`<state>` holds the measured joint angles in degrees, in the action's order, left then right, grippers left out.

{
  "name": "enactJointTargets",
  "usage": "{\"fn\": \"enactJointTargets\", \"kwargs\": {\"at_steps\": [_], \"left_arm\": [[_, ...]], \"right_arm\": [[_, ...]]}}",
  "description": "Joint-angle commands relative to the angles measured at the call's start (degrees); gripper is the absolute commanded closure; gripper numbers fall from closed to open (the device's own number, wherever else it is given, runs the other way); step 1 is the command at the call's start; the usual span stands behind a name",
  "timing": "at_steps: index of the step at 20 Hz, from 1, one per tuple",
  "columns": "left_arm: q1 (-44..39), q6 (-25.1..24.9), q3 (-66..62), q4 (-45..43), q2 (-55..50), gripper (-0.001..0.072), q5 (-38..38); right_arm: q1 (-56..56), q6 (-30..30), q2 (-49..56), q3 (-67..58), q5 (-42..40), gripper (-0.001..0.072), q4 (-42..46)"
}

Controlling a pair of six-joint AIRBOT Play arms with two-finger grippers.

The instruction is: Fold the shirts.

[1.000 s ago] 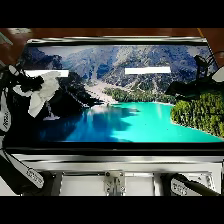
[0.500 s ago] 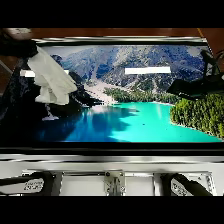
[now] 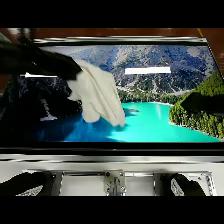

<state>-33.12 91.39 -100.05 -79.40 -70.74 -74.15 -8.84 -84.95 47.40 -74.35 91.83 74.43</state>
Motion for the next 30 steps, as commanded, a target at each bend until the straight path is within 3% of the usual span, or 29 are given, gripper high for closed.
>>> {"fn": "enactJointTargets", "kwargs": {"at_steps": [1, 4, 6, 7, 9, 10, 13, 16, 20, 23, 26, 30], "left_arm": [[-8.0, 2.7, 13.7, -1.4, 0.2, 0.0671, 0.7], [-7.9, 5.9, 28.8, -1.9, 0.5, 0.0671, 0.9], [-7.5, 8.7, 36.6, -1.4, 0.5, 0.0670, 3.0], [-7.2, 10.1, 39.4, -0.1, 0.5, 0.0618, 4.6], [-6.3, 10.1, 41.4, 3.1, 0.5, 0.0224, 5.8], [-5.2, 10.1, 41.1, 3.6, 0.7, 0.0151, 5.5], [1.6, 9.2, 40.5, 3.6, 4.3, 0.0151, 5.0], [12.8, 5.2, 41.0, 4.5, 9.2, 0.0152, -0.8], [22.5, 2.1, 48.4, 11.3, 13.7, 0.0151, -4.2], [20.9, 2.1, 58.1, 18.8, 14.3, 0.0151, -0.3], [16.4, 2.1, 66.3, 25.9, 13.8, 0.0151, 8.4], [10.7, 2.3, 70.2, 30.6, 10.4, 0.0152, 16.9]], "right_arm": [[0.0, -0.3, -1.7, 5.2, 6.9, 0.0029, -0.8], [0.9, -1.8, -2.0, 15.9, 3.2, 0.0029, -7.5], [4.9, -2.9, -2.0, 23.5, -3.3, 0.0029, -9.2], [7.5, -3.2, -2.0, 27.1, -7.7, 0.0029, -9.4], [11.3, -4.6, -1.1, 31.5, -15.1, 0.0029, -9.9], [11.9, -4.6, 0.0, 32.1, -16.9, 0.0029, -10.7], [11.9, -3.9, 3.4, 32.0, -19.8, 0.0028, -14.0], [11.8, -2.7, 6.3, 32.0, -22.2, 0.0028, -14.1], [11.9, -1.8, 11.9, 32.0, -28.4, 0.0028, -14.9], [11.8, 2.7, 18.3, 32.0, -31.4, 0.0028, -20.1], [11.9, 6.4, 24.7, 30.2, -32.0, 0.0028, -24.0], [11.9, 7.0, 30.3, 25.0, -32.5, 0.0028, -24.2]]}}
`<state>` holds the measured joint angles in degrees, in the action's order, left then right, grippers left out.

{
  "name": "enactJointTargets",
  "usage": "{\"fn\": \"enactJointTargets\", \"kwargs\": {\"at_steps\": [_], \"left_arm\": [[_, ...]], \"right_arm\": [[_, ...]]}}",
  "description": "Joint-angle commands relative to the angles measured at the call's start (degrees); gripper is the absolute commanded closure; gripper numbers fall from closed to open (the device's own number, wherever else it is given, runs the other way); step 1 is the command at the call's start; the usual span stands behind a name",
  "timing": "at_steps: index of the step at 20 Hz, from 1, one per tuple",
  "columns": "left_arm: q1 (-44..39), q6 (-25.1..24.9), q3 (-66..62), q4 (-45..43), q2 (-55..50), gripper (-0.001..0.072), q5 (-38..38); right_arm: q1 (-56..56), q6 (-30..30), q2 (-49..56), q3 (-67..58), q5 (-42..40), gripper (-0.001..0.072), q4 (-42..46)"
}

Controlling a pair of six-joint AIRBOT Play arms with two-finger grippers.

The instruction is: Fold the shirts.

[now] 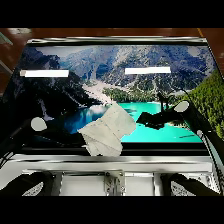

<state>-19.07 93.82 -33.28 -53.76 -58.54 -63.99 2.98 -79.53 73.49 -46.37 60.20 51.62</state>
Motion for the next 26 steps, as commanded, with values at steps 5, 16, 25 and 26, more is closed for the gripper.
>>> {"fn": "enactJointTargets", "kwargs": {"at_steps": [5, 16, 25, 26], "left_arm": [[-8.2, -0.4, 3.4, 9.3, -9.4, 0.0154, 14.4], [-8.7, -2.2, 3.3, 10.8, -11.5, 0.0669, 18.3], [-5.3, -2.8, -9.1, -3.7, -1.2, 0.0673, 9.3], [-3.3, -1.8, -12.8, -7.4, 2.1, 0.0673, 6.8]], "right_arm": [[0.0, 2.3, 9.1, -6.2, -1.3, 0.0027, -2.2], [5.1, 3.5, 16.6, -6.2, -0.7, 0.0031, -5.6], [3.3, 6.3, 10.6, -10.9, 4.3, 0.0651, -6.1], [1.9, 6.6, 7.4, -13.0, 4.3, 0.0651, -6.1]]}}
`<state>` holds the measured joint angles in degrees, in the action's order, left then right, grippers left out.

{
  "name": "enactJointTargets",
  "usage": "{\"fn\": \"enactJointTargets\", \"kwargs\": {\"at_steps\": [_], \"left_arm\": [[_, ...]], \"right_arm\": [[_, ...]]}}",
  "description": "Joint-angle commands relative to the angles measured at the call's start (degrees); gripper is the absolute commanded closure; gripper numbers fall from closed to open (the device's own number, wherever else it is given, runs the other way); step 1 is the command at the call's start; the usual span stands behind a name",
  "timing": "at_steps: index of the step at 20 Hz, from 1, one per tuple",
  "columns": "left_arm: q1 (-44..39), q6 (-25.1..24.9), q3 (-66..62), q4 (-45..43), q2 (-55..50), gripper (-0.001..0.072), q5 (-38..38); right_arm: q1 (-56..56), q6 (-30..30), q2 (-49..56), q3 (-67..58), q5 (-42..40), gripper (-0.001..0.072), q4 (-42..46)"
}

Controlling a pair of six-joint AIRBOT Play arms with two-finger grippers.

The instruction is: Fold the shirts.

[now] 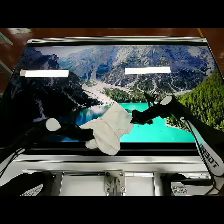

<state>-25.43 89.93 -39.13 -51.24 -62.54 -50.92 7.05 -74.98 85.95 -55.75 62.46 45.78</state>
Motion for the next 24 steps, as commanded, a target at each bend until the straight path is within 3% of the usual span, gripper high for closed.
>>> {"fn": "enactJointTargets", "kwargs": {"at_steps": [1, 5, 7, 11, 14, 17, 20, 24], "left_arm": [[5.6, 2.8, -11.3, -13.1, 9.8, 0.0673, -8.3], [18.7, 3.1, -33.7, -16.7, 23.5, 0.0673, -9.1], [24.0, 5.6, -44.0, -16.2, 26.5, 0.0671, -9.2], [25.6, 5.3, -57.0, -15.7, 28.9, 0.0671, -9.2], [25.6, 5.4, -60.7, -15.7, 30.5, 0.0671, -9.3], [25.6, 5.3, -60.7, -15.7, 31.2, 0.0671, -14.8], [25.6, 5.3, -60.7, -18.8, 30.8, 0.0672, -21.2], [25.6, 5.3, -57.3, -25.3, 30.8, 0.0671, -21.4]], "right_arm": [[-3.9, 2.2, -8.8, -6.3, 1.9, 0.0652, -0.3], [-11.1, 1.8, -25.1, -19.9, 0.5, 0.0651, -0.3], [-13.2, -1.5, -33.2, -25.4, -1.6, 0.0651, -0.4], [-14.0, -2.2, -46.6, -32.3, -5.8, 0.0651, 5.4], [-14.0, -7.3, -53.2, -34.7, -6.0, 0.0651, 11.8], [-14.0, -7.6, -56.8, -34.7, -7.1, 0.0651, 13.1], [-14.0, -7.8, -56.5, -34.6, -6.2, 0.0651, 13.3], [-14.0, -7.8, -52.0, -34.6, 0.8, 0.0651, 13.3]]}}
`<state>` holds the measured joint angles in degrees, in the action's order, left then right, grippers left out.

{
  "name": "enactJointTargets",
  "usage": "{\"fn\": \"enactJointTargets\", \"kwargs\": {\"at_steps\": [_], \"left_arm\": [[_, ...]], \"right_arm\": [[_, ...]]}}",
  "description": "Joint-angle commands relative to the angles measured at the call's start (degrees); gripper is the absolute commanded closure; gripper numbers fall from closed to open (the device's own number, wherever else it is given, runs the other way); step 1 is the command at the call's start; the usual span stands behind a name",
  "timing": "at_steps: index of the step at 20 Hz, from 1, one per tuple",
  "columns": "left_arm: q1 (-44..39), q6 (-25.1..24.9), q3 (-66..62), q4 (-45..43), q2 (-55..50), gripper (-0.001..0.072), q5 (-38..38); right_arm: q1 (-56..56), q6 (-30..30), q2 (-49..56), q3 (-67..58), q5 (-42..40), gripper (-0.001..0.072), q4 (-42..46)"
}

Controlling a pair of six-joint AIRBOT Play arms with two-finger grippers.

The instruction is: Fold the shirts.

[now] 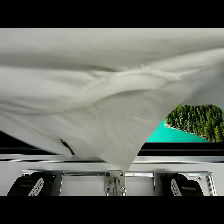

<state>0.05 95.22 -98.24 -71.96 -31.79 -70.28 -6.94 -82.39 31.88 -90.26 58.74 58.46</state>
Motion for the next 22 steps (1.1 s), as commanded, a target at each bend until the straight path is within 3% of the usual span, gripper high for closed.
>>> {"fn": "enactJointTargets", "kwargs": {"at_steps": [1, 4, 8, 11, 15, 17, 20, 22], "left_arm": [[0.0, 0.0, 4.3, -4.6, 0.0, 0.0671, -2.1], [0.0, 0.1, 14.8, -4.1, -0.2, 0.0671, 0.1], [0.0, 0.0, 25.3, 3.8, -4.2, 0.0670, 18.8], [0.0, -1.7, 25.6, 8.2, -11.8, 0.0671, 25.6], [0.0, -3.1, 25.6, 8.6, -23.0, 0.0670, 21.3], [0.0, -4.9, 25.6, 8.6, -27.3, 0.0670, 17.1], [-0.1, -10.2, 25.1, 8.6, -27.6, 0.0671, 14.0], [-0.3, -14.1, 22.4, 8.6, -24.4, 0.0671, 14.1]], "right_arm": [[0.0, -0.3, 3.7, -0.1, 6.5, 0.0651, 0.9], [0.0, -0.4, 11.1, -0.1, 14.2, 0.0651, 2.3], [0.0, -0.3, 23.6, -0.1, 19.8, 0.0651, 2.3], [0.0, -0.3, 32.4, -0.1, 17.9, 0.0651, 1.7], [0.0, -0.3, 41.2, -0.1, 10.7, 0.0651, 0.0], [0.0, 0.5, 43.4, -0.1, 3.5, 0.0651, -5.6], [0.0, 6.1, 42.8, -0.4, -7.2, 0.0651, -14.9], [0.0, 8.2, 41.2, -2.6, -11.1, 0.0651, -16.4]]}}
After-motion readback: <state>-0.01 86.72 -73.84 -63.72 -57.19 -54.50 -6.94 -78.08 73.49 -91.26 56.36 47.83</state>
